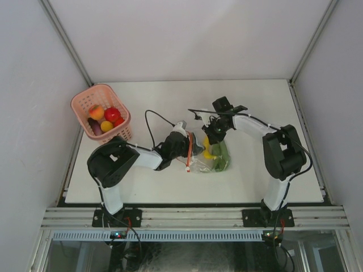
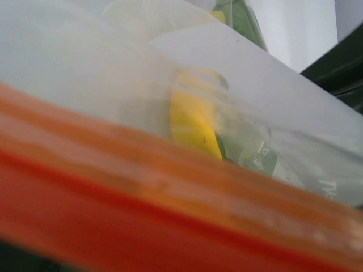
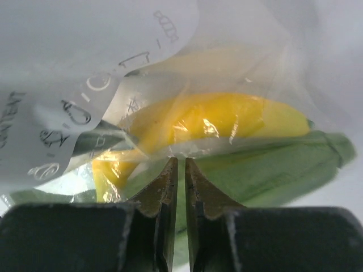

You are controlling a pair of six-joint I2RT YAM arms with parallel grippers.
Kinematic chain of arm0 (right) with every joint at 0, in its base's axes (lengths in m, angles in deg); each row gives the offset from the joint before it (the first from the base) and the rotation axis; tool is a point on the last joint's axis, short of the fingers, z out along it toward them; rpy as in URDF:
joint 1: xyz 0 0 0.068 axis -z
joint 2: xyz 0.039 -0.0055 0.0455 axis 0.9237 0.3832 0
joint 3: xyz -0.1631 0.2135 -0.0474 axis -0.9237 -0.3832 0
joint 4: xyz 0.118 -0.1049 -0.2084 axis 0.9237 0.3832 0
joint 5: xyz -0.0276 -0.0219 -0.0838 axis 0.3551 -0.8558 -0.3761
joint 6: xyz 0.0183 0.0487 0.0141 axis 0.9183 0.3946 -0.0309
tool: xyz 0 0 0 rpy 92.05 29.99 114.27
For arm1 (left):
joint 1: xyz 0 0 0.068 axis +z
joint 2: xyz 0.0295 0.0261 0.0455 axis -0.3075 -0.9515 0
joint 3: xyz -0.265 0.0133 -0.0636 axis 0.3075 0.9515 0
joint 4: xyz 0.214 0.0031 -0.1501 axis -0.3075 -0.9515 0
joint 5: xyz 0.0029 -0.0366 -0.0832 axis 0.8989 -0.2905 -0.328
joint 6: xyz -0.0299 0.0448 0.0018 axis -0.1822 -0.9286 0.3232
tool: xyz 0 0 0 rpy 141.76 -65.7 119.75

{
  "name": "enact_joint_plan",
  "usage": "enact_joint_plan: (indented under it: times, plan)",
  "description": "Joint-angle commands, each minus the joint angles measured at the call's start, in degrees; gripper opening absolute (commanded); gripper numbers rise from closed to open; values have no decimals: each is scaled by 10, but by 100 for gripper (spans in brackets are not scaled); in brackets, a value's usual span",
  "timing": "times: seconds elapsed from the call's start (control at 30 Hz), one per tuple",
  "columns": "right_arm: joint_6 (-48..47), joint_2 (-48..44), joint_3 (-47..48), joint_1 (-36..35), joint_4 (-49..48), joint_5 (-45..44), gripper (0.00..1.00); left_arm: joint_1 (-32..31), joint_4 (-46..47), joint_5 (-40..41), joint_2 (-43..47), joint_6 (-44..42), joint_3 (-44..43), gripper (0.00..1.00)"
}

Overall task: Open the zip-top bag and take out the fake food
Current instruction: Pick up the fake fruit from the zipper food storage bag.

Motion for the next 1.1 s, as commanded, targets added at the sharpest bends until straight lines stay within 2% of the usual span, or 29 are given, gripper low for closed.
enact_joint_plan:
  times: [0.0, 0.33, 0.47, 0.73, 0.83, 0.93, 1.07]
  plan:
    - [-7, -67, 2, 19, -11, -21, 9, -4, -26, 17, -4, 14, -30, 64]
    - [-3, -52, -7, 33, -11, -27, 9, -16, -121, 31, -17, 19, -96, 66]
    - [2, -36, -8, 33, -12, -37, 9, -22, -205, 51, -33, 14, -138, 65]
    - [3, -20, -5, 29, -5, -42, 9, -26, -220, 41, -45, 15, -164, 48]
    - [2, -9, -1, 28, 4, -43, 9, -26, -220, 44, -42, 15, -169, 46]
    - [2, 0, 1, 23, 9, -42, 8, -27, -232, 48, -48, 12, -178, 48]
    - [2, 7, 3, 18, 11, -42, 8, -30, -273, 78, -68, -11, -197, 58]
